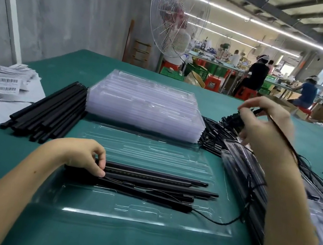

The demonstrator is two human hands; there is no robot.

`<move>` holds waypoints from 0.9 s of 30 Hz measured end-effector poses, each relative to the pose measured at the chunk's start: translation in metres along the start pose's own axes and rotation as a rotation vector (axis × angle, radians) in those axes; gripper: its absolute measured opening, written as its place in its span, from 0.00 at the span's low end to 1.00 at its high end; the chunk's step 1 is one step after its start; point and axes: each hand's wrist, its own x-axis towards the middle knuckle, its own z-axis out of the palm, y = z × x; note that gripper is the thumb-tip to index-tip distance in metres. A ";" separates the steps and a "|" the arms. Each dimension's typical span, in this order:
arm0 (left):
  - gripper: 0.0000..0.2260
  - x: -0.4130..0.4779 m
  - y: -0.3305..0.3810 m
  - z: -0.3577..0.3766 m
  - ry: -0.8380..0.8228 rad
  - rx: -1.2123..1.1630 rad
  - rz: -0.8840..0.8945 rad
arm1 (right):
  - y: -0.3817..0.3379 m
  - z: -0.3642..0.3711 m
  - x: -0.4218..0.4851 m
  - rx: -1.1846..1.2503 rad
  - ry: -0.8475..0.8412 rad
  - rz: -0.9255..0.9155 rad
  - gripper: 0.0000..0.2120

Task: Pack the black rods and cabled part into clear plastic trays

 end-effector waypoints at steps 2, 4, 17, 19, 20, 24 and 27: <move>0.08 0.000 0.001 0.000 0.001 0.003 0.007 | -0.005 -0.011 -0.016 0.006 -0.112 -0.009 0.09; 0.08 0.000 0.001 0.000 0.001 0.002 0.010 | -0.006 -0.021 -0.029 0.074 -0.230 -0.016 0.13; 0.08 0.000 -0.003 0.004 0.000 -0.013 0.024 | -0.030 -0.017 -0.030 1.313 -0.351 0.121 0.09; 0.08 0.000 -0.002 0.003 0.004 -0.014 0.024 | -0.029 -0.003 -0.041 1.248 -0.270 0.155 0.08; 0.08 0.000 -0.001 0.003 0.007 -0.013 0.023 | -0.028 0.001 -0.045 1.217 -0.219 0.156 0.07; 0.08 -0.001 -0.001 0.001 0.013 -0.014 0.012 | -0.030 0.010 -0.050 1.309 -0.221 0.213 0.07; 0.08 -0.002 -0.002 0.001 0.012 -0.004 0.006 | -0.038 0.011 -0.043 1.452 -0.217 0.263 0.09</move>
